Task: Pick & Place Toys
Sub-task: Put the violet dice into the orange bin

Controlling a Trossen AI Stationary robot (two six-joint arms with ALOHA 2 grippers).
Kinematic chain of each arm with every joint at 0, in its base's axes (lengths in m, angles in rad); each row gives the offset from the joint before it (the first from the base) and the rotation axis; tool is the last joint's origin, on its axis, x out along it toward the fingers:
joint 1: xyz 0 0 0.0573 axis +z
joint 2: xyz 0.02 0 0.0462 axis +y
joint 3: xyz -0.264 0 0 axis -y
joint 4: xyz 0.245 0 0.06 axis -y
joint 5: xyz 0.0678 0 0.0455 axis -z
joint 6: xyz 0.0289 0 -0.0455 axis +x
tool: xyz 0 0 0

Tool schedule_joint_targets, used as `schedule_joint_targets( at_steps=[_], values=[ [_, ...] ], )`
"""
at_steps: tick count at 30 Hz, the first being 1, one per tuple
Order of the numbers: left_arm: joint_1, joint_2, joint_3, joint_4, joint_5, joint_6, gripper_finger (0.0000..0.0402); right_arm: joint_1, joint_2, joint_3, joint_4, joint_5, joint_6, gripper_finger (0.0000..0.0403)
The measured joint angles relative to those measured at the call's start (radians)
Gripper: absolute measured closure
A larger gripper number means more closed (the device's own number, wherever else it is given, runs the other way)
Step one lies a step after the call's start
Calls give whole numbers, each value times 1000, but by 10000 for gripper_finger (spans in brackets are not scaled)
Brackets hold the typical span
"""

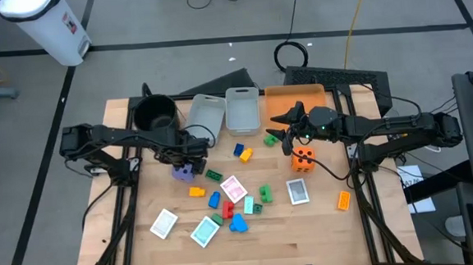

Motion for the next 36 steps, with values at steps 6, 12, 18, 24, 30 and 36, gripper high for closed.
schedule_joint_targets(
  at_steps=[6,12,18,24,30,36],
  values=[
    [8,0,-1,-1,35,37,4,0,0,0,0,0,0,190],
    [23,0,-1,-5,56,44,10,0,0,0,0,0,0,190],
    [28,0,0,-12,62,48,60,0,0,0,0,0,0,191],
    [28,0,0,-13,63,50,80,0,0,0,0,0,0,191],
    [28,0,0,-14,63,49,82,0,0,0,0,0,0,191],
    [28,5,33,-23,70,67,84,0,0,0,0,0,0,190]
  ],
)
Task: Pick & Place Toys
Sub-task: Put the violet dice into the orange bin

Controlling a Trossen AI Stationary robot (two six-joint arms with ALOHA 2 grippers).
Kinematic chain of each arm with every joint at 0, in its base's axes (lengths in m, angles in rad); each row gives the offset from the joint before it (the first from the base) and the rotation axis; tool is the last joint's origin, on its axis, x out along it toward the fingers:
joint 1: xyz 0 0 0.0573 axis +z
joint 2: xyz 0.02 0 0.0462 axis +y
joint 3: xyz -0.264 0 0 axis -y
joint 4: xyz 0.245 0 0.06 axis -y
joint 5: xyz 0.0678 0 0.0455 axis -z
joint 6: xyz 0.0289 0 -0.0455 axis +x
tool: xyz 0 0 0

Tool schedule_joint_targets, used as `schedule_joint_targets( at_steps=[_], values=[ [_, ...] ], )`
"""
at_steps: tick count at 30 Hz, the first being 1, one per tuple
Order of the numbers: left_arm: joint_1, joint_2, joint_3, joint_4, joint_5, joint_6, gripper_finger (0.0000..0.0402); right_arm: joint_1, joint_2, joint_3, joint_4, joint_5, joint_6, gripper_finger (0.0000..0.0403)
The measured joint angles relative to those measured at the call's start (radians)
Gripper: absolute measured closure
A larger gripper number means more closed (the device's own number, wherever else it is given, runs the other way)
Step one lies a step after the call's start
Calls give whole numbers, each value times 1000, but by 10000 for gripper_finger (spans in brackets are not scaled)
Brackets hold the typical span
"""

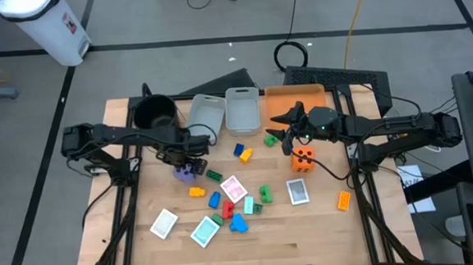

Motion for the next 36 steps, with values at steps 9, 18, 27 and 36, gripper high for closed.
schedule_joint_targets(
  at_steps=[9,18,27,36],
  values=[
    [-2,-2,154,-104,-46,65,84,0,0,0,0,0,0,190],
    [26,-3,352,-213,-152,141,84,0,0,0,85,3,-81,190],
    [93,-28,497,-26,-232,262,85,-1,-14,0,194,4,-86,190],
    [188,-83,487,382,-135,371,85,-1,-97,0,162,5,-121,190]
  ],
)
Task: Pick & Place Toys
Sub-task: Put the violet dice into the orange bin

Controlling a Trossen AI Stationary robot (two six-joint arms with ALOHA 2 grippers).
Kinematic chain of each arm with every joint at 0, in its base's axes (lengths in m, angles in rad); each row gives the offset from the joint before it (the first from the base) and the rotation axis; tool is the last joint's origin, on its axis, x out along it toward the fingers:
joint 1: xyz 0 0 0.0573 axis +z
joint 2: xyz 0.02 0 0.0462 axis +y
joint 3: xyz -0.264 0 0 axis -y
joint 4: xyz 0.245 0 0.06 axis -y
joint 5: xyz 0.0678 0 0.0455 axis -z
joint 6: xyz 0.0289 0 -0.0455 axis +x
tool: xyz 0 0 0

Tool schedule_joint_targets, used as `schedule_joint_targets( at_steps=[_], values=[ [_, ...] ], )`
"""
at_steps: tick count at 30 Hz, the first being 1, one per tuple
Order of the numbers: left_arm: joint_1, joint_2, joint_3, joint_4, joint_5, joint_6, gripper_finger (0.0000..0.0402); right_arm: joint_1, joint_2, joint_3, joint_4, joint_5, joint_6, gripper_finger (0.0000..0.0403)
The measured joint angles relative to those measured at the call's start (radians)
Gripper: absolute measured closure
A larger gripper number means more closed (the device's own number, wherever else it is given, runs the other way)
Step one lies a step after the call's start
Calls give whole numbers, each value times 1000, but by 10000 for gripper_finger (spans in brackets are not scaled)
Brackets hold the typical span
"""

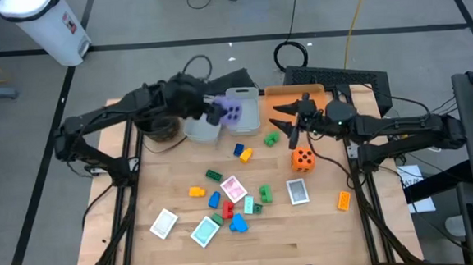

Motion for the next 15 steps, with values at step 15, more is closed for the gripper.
schedule_joint_targets(
  at_steps=[15],
  values=[
    [60,0,-289,795,252,-95,85,0,-154,0,-79,1,-164,181]
  ],
)
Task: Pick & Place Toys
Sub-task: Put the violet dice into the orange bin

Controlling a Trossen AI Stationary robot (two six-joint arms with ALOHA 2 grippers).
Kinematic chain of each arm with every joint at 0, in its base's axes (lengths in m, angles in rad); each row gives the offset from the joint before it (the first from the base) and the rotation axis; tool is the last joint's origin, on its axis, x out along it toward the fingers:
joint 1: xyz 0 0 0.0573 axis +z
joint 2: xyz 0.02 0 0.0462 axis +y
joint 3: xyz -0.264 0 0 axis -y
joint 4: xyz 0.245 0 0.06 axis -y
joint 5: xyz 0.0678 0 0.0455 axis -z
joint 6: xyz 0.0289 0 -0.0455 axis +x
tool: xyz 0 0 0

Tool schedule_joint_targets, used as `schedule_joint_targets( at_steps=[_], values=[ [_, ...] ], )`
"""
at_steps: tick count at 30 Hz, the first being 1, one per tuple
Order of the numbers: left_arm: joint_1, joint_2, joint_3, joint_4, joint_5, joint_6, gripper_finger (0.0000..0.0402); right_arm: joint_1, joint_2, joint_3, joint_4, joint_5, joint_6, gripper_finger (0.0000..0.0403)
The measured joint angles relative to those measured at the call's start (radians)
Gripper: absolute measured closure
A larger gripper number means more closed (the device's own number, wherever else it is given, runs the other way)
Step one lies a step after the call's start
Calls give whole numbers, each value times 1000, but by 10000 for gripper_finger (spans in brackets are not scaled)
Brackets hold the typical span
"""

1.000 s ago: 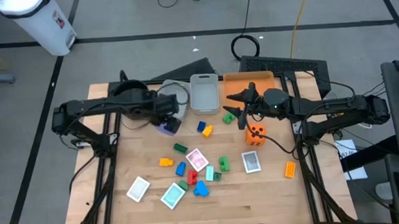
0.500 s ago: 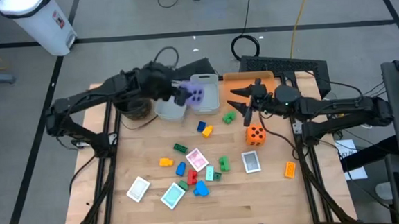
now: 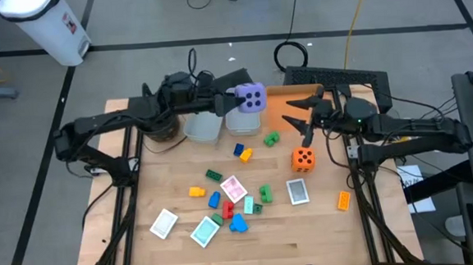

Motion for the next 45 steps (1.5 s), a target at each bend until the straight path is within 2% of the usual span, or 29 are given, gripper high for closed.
schedule_joint_targets(
  at_steps=[4,10,12,17,26,35,41,45],
  values=[
    [-1,4,-50,12,-2,-33,85,0,-15,0,-8,-27,31,139],
    [13,1,-53,25,50,-57,85,0,-13,0,-6,-29,50,33],
    [22,3,-53,25,82,-72,85,0,-6,0,-5,-28,50,11],
    [64,3,-53,32,206,-152,85,0,26,0,15,-28,45,10],
    [133,3,-53,32,351,-272,85,0,82,0,56,-27,-10,4],
    [135,3,-53,50,395,-355,85,0,173,0,189,-50,-23,3],
    [112,3,-53,62,412,-359,85,0,223,0,303,-55,-28,3],
    [100,3,-53,72,409,-373,85,0,250,0,318,-63,12,3]
  ],
)
